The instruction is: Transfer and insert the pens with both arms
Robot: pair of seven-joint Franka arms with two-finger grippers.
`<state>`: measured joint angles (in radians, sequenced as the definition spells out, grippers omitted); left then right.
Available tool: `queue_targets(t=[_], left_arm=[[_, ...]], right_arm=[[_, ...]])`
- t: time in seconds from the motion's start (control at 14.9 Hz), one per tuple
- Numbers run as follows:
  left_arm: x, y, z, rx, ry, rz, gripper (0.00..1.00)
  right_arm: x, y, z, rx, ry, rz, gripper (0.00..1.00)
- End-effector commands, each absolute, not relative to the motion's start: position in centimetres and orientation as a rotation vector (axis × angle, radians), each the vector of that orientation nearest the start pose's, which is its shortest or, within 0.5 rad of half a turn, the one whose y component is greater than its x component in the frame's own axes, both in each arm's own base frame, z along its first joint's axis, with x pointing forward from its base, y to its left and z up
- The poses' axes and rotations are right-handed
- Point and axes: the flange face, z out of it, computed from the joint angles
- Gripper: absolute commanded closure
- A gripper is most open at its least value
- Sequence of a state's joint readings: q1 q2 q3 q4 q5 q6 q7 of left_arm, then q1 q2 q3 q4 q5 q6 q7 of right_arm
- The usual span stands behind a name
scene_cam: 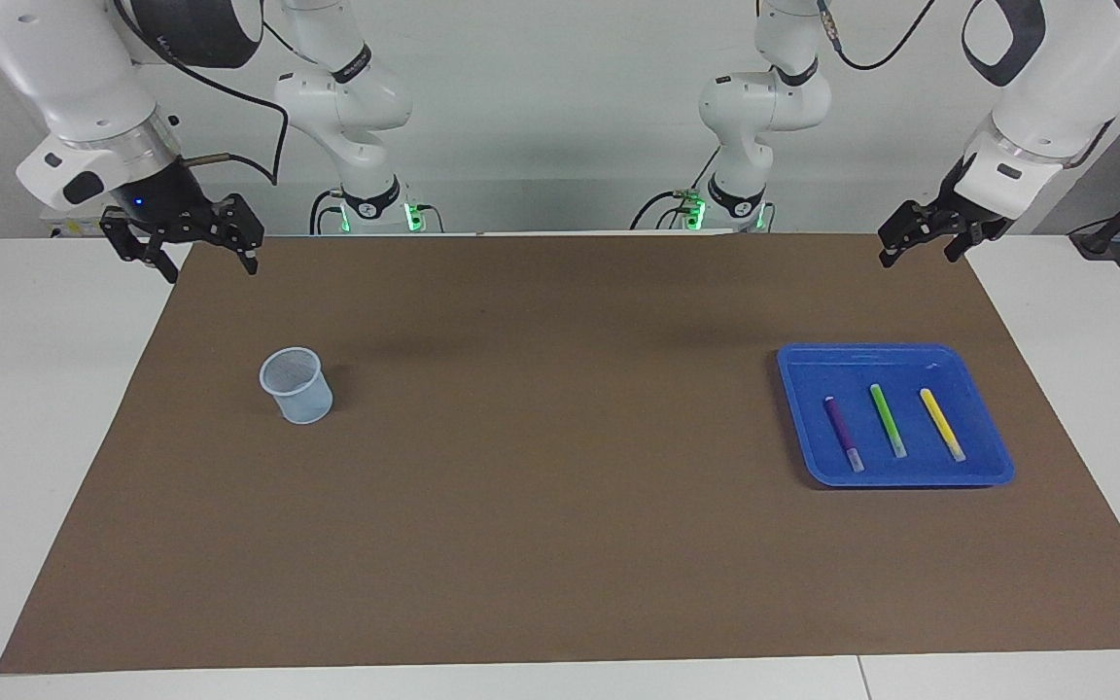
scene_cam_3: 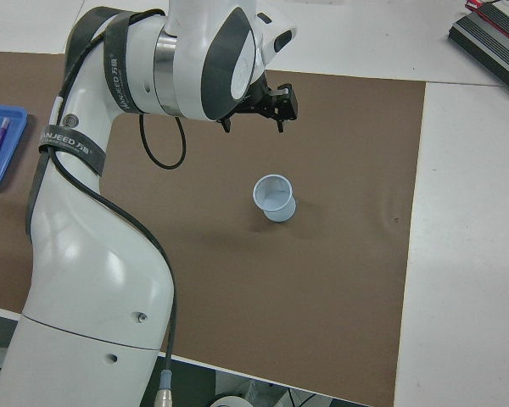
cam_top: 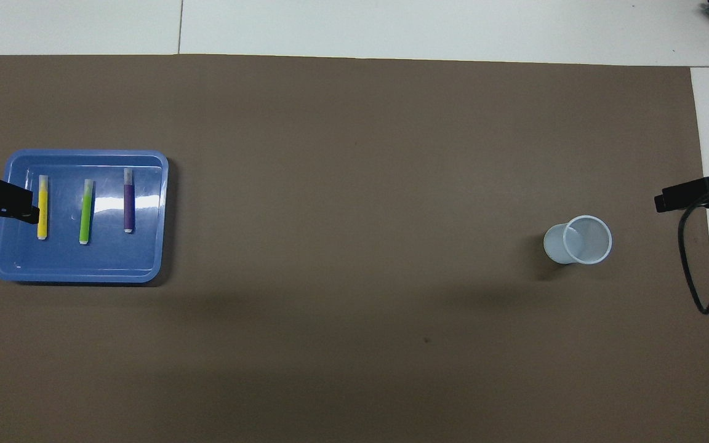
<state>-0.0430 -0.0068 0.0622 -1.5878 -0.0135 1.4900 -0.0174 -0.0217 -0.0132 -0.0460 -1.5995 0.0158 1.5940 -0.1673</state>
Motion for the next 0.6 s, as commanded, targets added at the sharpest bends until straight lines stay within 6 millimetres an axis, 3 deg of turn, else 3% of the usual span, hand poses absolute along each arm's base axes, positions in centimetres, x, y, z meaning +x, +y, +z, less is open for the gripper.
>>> queue_targets(t=[0.0,0.27,0.54], left_arm=[[53.7,1.6,60.8,-3.162,-0.080,0.059,0.00],[53.1,2.1,58.1,-3.165,-0.089,-0.092,0.00],[54.0,2.1,58.6,-3.159,-0.098,-0.189,0.00]], right_arm=[[55.0,-3.9,62.2,-3.140,-0.157,-0.002,0.00],[55.0,-4.2,62.2,-3.141,-0.150,-0.004,0.00],[55.1,-4.1,62.2,-3.141,-0.152,-0.009,0.00]])
